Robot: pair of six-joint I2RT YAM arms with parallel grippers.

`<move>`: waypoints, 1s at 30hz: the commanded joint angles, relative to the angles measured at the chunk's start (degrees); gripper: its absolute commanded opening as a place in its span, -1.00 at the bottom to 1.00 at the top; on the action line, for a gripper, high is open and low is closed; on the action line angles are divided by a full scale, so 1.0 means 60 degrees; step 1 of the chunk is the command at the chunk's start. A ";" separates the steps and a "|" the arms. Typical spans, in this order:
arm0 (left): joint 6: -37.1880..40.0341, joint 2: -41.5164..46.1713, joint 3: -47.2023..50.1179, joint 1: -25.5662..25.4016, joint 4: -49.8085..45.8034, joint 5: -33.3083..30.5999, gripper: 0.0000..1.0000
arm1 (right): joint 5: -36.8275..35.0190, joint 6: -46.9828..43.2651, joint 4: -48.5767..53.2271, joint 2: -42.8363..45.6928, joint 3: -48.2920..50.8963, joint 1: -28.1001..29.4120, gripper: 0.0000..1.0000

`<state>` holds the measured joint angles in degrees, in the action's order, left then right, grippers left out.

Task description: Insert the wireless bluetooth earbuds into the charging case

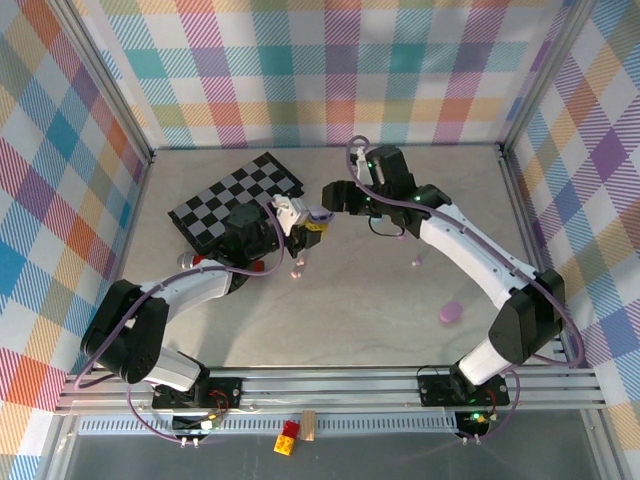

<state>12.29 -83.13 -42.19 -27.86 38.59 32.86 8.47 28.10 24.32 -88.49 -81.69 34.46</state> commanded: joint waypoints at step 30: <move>-0.1390 0.0478 -0.0218 0.0146 0.1314 0.0648 -0.36 | 0.6968 0.5077 -0.6773 -0.0022 0.2729 -0.1077 -0.19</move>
<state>4.73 -80.55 -42.22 -27.44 43.79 35.51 48.07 56.90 -12.43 -88.75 -65.41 27.77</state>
